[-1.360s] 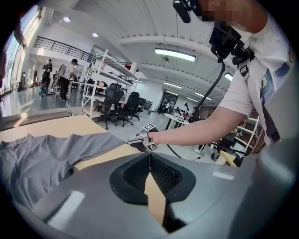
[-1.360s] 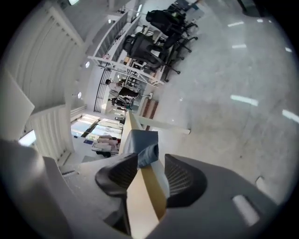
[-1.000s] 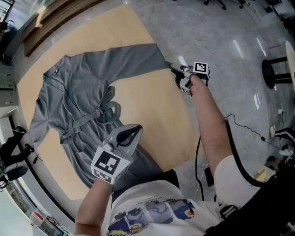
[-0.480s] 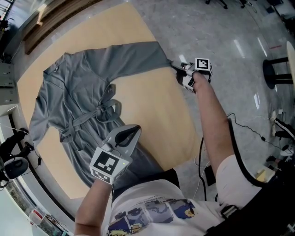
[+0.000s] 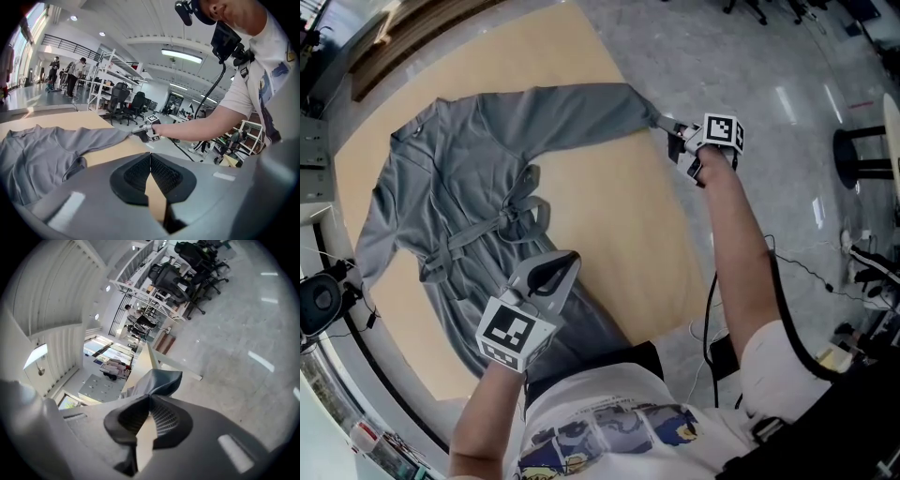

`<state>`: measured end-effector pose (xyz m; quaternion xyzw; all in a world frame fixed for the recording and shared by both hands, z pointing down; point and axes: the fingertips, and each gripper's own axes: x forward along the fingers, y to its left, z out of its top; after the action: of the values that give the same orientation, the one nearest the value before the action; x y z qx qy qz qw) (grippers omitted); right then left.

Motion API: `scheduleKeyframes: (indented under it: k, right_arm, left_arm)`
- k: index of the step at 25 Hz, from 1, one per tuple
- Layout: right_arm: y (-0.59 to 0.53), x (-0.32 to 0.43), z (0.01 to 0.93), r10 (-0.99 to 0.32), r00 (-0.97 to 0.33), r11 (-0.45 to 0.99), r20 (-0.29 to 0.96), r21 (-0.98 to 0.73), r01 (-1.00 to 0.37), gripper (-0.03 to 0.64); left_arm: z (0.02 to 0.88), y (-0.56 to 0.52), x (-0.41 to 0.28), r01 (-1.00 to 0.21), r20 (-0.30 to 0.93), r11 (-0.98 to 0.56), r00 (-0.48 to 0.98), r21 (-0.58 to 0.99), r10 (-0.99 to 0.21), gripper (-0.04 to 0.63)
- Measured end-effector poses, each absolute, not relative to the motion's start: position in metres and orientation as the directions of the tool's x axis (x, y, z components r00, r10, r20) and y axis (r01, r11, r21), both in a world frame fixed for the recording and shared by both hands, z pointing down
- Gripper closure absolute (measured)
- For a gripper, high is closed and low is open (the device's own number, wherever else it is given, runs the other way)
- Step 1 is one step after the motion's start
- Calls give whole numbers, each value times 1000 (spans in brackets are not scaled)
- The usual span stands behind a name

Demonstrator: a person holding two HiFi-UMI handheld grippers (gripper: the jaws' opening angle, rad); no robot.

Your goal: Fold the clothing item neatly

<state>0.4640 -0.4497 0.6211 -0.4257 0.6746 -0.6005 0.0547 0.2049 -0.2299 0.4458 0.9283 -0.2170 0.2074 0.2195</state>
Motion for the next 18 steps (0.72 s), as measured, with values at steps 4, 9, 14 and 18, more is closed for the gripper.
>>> scheduleKeyframes:
  k: [4, 9, 14, 18]
  right_arm:
    - [-451, 451, 598, -629, -618, 5, 472, -792, -610, 600]
    - [-456, 434, 571, -641, -594, 73, 486, -732, -678, 600]
    - [-464, 407, 545, -643, -579, 139, 501, -667, -732, 600]
    - [-469, 378, 526, -636, -578, 187, 511, -625, -758, 600]
  left_arm:
    - [445, -228, 192, -509, 473, -799, 817, 321, -330, 588]
    - [438, -222, 175, -519, 457, -792, 818, 322, -350, 588]
    - [430, -215, 155, -530, 431, -784, 820, 323, -377, 588]
    - [422, -211, 131, -545, 409, -772, 818, 327, -404, 588]
